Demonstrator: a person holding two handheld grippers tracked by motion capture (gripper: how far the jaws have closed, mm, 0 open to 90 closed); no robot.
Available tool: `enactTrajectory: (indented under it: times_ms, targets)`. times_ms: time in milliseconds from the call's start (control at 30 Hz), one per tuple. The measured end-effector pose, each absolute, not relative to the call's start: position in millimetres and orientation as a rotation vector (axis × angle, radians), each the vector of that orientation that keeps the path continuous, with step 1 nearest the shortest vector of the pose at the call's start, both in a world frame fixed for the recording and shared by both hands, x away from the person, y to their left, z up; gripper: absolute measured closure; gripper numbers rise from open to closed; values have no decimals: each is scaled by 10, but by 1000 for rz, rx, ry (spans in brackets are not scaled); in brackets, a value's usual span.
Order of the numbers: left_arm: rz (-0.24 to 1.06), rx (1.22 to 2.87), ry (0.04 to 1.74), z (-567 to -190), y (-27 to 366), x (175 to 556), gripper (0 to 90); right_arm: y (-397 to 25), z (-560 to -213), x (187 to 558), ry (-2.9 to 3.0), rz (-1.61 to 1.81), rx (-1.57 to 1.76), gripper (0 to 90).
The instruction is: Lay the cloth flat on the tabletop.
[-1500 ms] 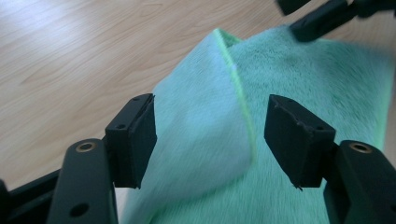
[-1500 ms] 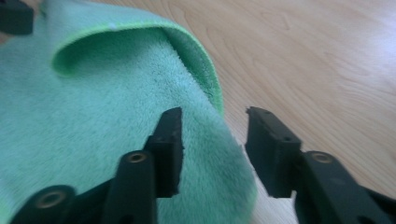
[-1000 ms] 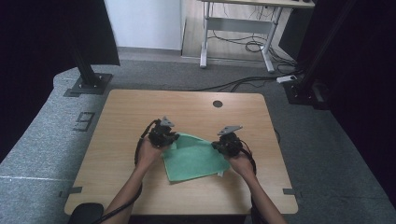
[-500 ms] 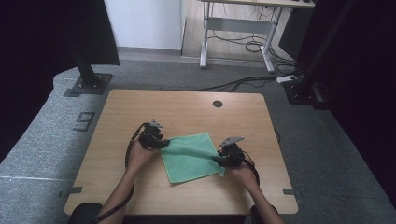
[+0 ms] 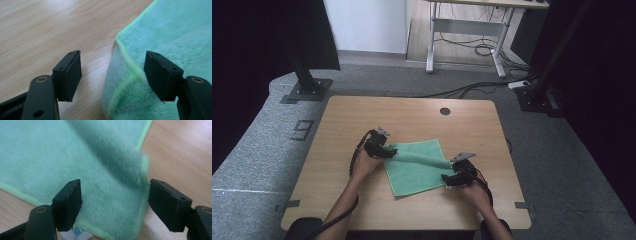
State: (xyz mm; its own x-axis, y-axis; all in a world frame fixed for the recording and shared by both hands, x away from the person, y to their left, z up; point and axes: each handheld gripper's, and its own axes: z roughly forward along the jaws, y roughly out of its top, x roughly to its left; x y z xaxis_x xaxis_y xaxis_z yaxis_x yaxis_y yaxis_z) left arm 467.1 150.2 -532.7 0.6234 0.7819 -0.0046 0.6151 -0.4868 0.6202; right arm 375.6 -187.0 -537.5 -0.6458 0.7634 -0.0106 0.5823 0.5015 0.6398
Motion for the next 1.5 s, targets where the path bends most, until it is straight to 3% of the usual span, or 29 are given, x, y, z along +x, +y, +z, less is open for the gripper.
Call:
enactTrajectory:
  times_ms: [333,800,933,967,1167,1400,1500]
  targets:
    - [495,2270,1123,-5343,1534,4646,293,-1898,-5373,3714,2449,832,1104,270]
    - [395,2226,1130,-5379,1686,4145,284,-2111,-5349,3988,2366,743,1161,274]
    - [374,2245,1070,-5356,1645,4021,236,-2121,-5343,4110,2339,729,1203,277]
    - [407,2218,1042,-5282,1652,4051,191,-2100,-5318,4096,2333,753,1208,260]
    - [418,2187,1043,-5164,1627,4369,160,-2028,-5226,3878,2311,880,1224,139]
    - [416,2223,1050,-5332,1516,4587,160,-1896,-5329,3694,2353,885,1218,132]
    - [478,2269,1043,-5395,1482,4583,153,-1805,-5398,3667,2389,829,1189,126]
